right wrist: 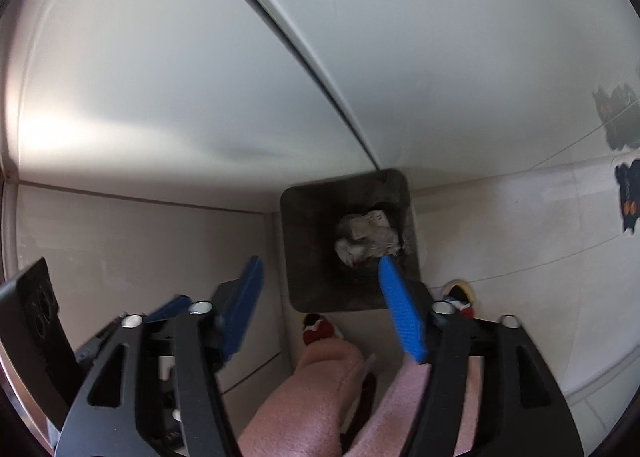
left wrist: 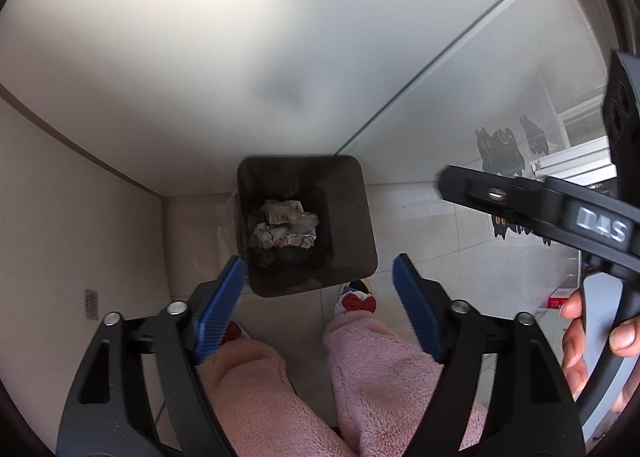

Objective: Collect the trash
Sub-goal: 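Carry paper and plastic wrap over the bin and open both tools, then grasp yellow foam net with left tool while right tool grasps pink candy pack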

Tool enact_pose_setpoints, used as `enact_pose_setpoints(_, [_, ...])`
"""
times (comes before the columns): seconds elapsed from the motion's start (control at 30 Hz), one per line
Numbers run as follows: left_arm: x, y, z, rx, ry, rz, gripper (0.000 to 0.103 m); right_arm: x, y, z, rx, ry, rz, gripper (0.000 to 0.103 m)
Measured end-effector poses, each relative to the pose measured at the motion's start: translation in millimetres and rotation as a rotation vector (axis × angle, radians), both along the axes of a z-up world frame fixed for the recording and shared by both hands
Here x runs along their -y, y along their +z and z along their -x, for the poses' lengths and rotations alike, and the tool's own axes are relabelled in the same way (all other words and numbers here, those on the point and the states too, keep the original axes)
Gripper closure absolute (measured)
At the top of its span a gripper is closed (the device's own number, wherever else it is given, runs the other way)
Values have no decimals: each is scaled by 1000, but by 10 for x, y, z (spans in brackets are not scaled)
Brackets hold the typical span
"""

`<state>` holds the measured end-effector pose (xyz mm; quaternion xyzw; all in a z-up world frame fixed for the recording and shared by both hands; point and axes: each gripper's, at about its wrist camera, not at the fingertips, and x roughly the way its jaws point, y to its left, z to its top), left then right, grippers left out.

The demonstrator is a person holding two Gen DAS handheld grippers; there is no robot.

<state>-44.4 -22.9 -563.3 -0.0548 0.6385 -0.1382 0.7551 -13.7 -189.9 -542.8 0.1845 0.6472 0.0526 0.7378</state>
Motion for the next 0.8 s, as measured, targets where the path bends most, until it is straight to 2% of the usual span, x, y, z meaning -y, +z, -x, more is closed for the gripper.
enact_pose_setpoints(0.03, [-20, 57, 0, 6, 3, -5, 21, 24, 80, 14, 12, -2, 24, 12])
enact_pose_setpoints(0.13, [-53, 285, 11, 28, 5, -16, 8, 72, 332, 73, 44, -4, 88, 5])
enact_pose_setpoints(0.4, [-224, 978, 40, 103, -18, -44, 8, 265, 1020, 142, 98, 23, 191, 3])
enact_pose_setpoints(0.6, [-412, 1675, 91, 224, 12, -60, 8, 365, 1699, 241, 207, 16, 212, 3])
enact_pose_setpoints(0.8, [-515, 2316, -93, 351, 24, -77, 8, 376, 2268, 116, 332, 23, 231, 3])
